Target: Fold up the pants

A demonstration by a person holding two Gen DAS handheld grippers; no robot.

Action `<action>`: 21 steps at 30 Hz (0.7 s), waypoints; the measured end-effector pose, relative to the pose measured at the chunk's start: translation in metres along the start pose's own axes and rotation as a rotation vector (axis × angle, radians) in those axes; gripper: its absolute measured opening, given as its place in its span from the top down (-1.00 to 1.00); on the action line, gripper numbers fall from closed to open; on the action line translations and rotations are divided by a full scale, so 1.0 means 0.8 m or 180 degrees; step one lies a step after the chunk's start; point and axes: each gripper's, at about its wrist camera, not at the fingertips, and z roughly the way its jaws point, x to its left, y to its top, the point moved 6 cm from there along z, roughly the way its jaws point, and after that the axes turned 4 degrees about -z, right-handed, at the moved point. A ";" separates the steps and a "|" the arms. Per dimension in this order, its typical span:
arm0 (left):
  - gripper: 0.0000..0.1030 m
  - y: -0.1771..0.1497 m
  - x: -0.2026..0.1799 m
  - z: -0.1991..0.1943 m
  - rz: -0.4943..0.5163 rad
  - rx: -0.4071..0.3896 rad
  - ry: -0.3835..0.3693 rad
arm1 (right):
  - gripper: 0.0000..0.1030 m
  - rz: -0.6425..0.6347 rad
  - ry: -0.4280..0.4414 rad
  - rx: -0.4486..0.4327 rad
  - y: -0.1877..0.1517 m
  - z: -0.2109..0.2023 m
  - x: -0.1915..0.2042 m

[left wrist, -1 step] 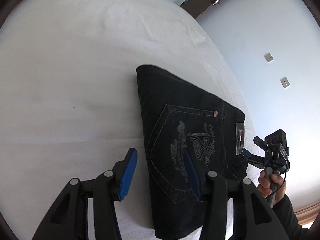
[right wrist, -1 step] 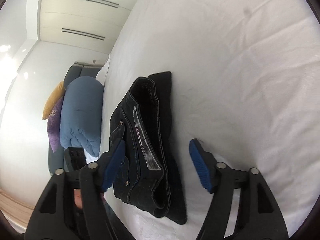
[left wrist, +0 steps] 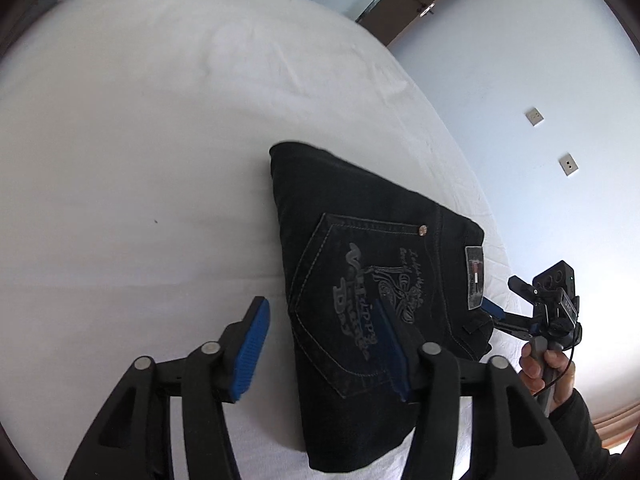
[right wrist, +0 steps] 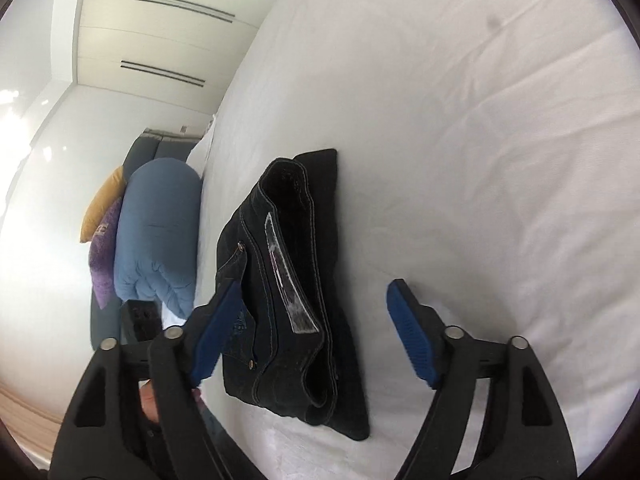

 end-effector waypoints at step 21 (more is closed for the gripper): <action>-1.00 -0.170 -0.227 -0.337 0.1517 -0.2804 0.2268 | -0.69 -0.2233 -0.1268 -0.1866 -0.214 -0.240 0.293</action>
